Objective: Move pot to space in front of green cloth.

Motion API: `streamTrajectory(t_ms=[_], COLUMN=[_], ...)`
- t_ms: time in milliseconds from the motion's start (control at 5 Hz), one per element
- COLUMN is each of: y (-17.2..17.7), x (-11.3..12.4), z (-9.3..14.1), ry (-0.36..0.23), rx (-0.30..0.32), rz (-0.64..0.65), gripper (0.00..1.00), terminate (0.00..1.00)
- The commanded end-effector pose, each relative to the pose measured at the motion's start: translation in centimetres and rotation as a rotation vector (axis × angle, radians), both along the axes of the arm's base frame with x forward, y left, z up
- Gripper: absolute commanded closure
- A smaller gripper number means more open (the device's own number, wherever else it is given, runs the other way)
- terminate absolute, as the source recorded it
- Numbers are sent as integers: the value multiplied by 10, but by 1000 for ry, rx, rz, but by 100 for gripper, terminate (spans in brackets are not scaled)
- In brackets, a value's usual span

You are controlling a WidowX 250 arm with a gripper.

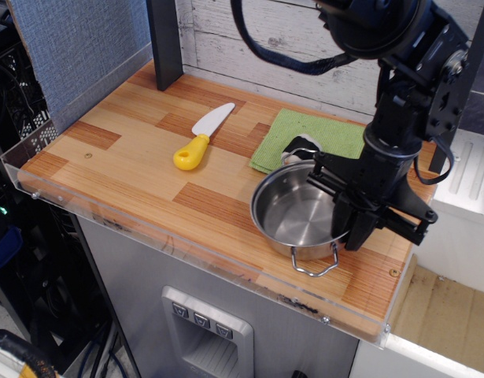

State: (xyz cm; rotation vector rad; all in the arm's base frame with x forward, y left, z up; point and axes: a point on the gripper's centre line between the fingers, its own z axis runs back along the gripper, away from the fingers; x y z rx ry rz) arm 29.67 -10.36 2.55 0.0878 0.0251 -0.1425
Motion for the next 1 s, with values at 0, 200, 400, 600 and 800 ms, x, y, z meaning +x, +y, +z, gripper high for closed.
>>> streamTrajectory(t_ms=[0,200,400,600,800], y=[26,39,47,45,44], x=[-2,-4,-4,-3,-2], z=[30,60,52,46,43], ry=[-90,-185,-130,-90,-73], rx=[8,-12,-42,-53,-47], rz=[64,123,145,142,135], gripper=[100,100,0,0,0], terminate=[0,0,0,0,0])
